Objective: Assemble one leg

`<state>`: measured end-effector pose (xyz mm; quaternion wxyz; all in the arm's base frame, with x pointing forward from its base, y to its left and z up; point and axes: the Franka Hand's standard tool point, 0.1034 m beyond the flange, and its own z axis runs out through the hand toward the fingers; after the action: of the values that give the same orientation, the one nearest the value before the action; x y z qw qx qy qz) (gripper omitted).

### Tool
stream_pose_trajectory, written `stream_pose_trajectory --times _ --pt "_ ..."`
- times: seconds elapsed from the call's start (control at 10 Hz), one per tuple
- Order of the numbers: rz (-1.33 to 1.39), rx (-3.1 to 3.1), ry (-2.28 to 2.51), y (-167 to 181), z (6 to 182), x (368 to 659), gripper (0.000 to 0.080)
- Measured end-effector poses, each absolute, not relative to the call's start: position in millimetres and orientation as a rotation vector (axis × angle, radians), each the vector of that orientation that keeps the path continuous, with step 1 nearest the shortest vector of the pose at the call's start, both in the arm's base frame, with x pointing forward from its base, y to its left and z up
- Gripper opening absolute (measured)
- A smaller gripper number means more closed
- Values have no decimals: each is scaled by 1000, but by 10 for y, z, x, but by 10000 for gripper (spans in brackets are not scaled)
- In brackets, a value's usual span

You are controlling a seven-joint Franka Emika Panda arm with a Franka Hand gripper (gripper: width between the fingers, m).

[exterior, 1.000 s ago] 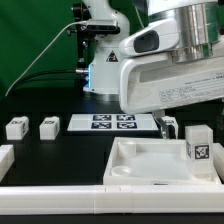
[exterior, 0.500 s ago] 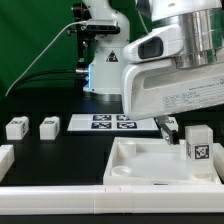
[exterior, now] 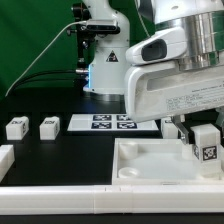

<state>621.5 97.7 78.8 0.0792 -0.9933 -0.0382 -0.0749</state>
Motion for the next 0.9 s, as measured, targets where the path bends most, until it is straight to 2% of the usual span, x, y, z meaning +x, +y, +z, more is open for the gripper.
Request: stream_pose_trajectory --times 0.3,0.9 --pt "-224 -2971 -81 977 791 6218 293" --pt "-137 -2823 779 1023 790 6209 294"
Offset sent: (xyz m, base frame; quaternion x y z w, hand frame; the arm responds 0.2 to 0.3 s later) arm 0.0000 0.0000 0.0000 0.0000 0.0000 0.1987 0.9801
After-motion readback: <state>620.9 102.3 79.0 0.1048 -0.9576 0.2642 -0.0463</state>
